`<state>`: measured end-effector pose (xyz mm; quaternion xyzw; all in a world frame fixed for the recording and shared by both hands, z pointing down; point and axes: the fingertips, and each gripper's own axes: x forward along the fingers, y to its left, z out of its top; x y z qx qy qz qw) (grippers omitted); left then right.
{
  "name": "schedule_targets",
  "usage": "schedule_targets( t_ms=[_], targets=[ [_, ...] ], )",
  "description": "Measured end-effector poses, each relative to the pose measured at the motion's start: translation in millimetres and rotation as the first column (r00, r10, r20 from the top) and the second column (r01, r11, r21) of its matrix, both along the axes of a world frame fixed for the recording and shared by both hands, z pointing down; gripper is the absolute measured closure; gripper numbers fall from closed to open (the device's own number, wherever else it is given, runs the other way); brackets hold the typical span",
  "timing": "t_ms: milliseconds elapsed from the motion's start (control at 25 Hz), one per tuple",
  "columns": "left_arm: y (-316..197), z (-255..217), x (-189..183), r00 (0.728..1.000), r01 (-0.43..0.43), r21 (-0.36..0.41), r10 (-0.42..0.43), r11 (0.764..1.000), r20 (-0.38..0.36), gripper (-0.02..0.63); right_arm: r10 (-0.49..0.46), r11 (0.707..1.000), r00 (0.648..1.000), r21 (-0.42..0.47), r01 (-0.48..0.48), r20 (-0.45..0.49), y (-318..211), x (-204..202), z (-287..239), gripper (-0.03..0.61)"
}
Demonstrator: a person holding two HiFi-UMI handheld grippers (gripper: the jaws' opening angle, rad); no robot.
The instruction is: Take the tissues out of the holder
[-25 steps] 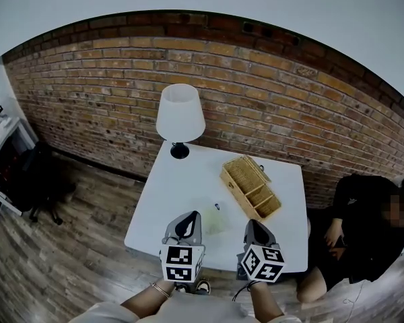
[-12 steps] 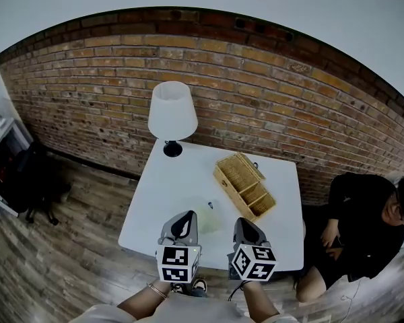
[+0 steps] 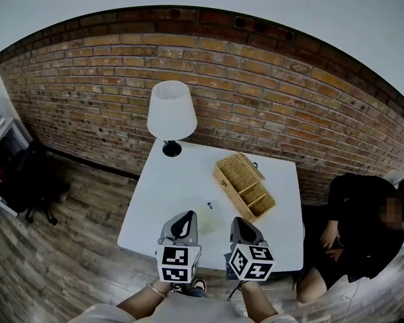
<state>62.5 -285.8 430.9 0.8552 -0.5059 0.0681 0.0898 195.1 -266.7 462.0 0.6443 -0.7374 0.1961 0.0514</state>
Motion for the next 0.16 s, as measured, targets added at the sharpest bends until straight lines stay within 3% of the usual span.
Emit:
schedule_targets(
  t_ms=[160],
  targets=[
    [-3.4,-0.1,-0.9,1.000,-0.001,0.002,0.001,1.000,0.001,0.607,-0.002,1.000,1.000,-0.006,0.002,0.001,-2.5,-1.0,0.6,0.572]
  ],
)
